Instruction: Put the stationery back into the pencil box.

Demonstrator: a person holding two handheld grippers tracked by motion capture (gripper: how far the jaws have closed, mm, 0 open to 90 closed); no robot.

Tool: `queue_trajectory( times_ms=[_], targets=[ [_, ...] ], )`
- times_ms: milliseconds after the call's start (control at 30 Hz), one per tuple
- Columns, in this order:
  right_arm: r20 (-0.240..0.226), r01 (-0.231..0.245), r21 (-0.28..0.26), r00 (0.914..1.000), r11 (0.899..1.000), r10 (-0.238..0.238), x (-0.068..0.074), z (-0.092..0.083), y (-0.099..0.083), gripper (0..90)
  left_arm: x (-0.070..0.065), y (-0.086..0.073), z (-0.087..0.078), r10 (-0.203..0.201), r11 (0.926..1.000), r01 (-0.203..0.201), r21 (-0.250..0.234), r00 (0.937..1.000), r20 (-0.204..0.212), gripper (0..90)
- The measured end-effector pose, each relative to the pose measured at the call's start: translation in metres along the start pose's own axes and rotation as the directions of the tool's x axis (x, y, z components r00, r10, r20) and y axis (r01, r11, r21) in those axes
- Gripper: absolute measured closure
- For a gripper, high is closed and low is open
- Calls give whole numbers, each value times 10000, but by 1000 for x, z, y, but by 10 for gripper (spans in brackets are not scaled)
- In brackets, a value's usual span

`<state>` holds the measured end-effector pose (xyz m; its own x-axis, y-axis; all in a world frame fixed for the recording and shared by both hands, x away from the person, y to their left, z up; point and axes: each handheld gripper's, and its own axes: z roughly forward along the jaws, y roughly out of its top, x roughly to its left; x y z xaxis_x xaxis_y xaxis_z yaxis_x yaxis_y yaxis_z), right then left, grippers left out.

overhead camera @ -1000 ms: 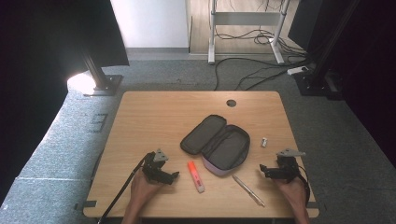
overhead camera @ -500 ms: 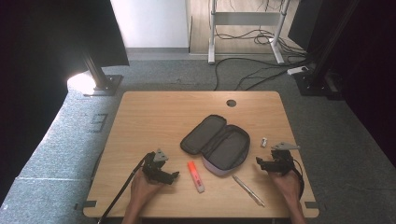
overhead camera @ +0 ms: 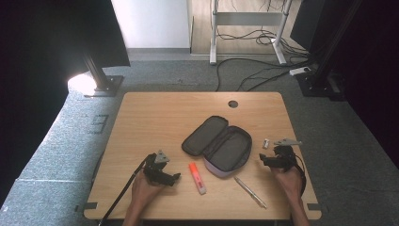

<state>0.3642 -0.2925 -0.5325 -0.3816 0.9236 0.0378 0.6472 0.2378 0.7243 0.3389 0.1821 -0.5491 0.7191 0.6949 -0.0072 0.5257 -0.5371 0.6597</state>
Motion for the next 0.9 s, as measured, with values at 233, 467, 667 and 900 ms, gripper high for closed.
queue_trajectory(
  times_ms=[233, 467, 667, 900],
  targets=[
    [78, -10, 14, 10000, 10000, 10, -4, 4, 10, 282, 0, 0, 0, -15, 10000, 15, -15, 10000, -8, 3],
    [195, 49, 59, 9998, 10000, -50, -10, 10, 17, 323, 0, 0, 0, -43, 10000, 43, -36, 10000, -43, 9],
    [323, 15, 37, 9995, 10000, -17, -17, 14, 24, 360, 0, 0, -1, -61, 10000, 61, -57, 10000, -53, 17],
    [311, -77, 211, 9995, 9997, 70, -21, 22, 28, 395, 0, -1, -1, -99, 9999, 99, -105, 9999, -79, 29]
  ],
)
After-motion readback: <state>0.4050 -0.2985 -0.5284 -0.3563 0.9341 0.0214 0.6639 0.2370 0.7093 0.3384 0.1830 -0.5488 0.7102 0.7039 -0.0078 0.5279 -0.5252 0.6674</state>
